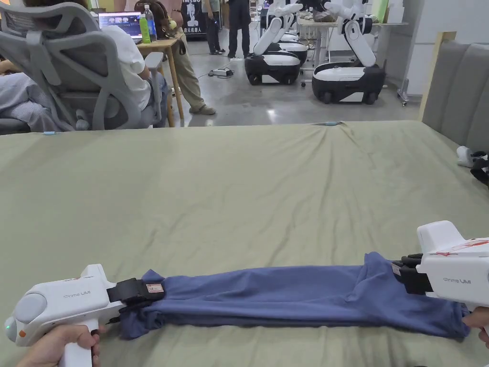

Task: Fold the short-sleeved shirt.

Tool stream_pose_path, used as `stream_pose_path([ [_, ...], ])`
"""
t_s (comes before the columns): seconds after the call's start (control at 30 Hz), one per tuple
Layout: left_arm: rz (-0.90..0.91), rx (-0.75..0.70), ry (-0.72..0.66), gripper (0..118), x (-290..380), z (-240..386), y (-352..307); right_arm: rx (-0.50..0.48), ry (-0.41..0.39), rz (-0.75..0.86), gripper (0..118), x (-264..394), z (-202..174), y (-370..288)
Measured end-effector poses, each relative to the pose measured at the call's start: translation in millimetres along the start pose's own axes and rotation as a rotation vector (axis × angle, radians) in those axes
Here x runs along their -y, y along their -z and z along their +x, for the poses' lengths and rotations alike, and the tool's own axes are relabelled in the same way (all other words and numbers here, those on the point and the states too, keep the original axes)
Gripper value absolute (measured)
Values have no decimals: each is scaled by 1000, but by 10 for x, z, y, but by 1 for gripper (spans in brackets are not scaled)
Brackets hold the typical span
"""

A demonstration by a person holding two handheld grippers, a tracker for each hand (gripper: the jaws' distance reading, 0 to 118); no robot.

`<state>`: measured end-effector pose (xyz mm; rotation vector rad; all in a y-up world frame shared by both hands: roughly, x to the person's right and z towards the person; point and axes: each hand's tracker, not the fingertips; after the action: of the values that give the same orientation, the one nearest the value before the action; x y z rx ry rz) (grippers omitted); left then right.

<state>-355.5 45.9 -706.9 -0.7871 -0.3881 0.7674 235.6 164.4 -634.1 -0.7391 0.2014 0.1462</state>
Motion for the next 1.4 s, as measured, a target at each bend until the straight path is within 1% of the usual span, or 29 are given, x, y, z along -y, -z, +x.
stream_pose_path([
  [0.03,6,0,26,18,-23,-1,-49,0,-1,0,0,-8,-9,8],
  [0.1,30,-23,35,18,-100,-39,-226,-1,-1,2,0,-15,-13,12],
  [0.2,120,-102,-10,18,-259,-205,-622,0,-1,9,0,-10,-25,9],
  [0.3,138,-188,45,18,-313,-292,-911,-18,4,18,0,-23,-67,12],
  [0.37,128,-215,32,18,-316,-303,-988,-24,5,23,0,-40,-95,20],
  [0.47,130,-207,23,18,-188,-36,-1007,-29,-1,32,0,-67,-118,26],
  [0.53,146,-151,35,18,-70,277,-1001,-40,-7,40,0,-74,-134,5],
  [0.6,117,-71,46,18,32,622,-920,-54,-12,45,0,-84,-138,14],
  [0.63,108,-41,82,18,85,795,-855,-56,-15,46,0,-92,-136,11],
  [0.7,76,-8,144,18,191,1196,-662,-49,-20,54,0,-108,-139,-2],
  [0.77,47,28,157,18,324,1473,-388,-45,-23,64,0,-108,-133,-37],
  [0.83,25,24,126,18,450,1675,-79,-51,-15,77,0,-91,-120,-84],
  [0.9,-27,-2,134,18,583,1817,271,-61,-3,79,0,-54,-93,-133],
  [0.93,-59,-48,142,19,419,1598,396,-60,-2,80,0,-33,-80,-156],
  [1.0,-127,-140,140,19,477,1553,666,-44,-2,86,0,29,-54,-179],
  [1.03,-139,-149,139,21,512,1544,730,-40,0,87,0,51,-38,-208],
  [1.07,-138,-148,136,26,448,1408,856,-39,7,91,0,76,-13,-244],
  [1.1,-129,-135,139,41,456,1395,871,-42,14,94,0,104,-1,-292],
  [1.13,-120,-124,138,60,454,1411,850,-46,20,96,0,123,15,-321],
  [1.17,-116,-70,122,80,424,1432,817,-48,22,97,0,131,24,-332],
  [1.2,-112,-43,108,111,440,1645,732,-48,20,97,0,133,23,-335],
  [1.23,-74,-27,101,118,424,1760,631,-47,13,96,0,123,10,-337],
  [1.27,1,-4,106,115,387,1796,504,-44,5,96,0,116,-2,-340],
  [1.3,97,-2,115,116,358,1810,343,-45,-5,98,0,111,-16,-345],
  [1.33,156,8,137,118,351,1868,163,-48,-12,100,0,106,-34,-353],
  [1.37,180,19,146,118,325,1851,17,-55,-19,102,0,90,-60,-354],
  [1.4,166,10,136,117,292,1808,-85,-62,-23,105,0,78,-77,-356],
])
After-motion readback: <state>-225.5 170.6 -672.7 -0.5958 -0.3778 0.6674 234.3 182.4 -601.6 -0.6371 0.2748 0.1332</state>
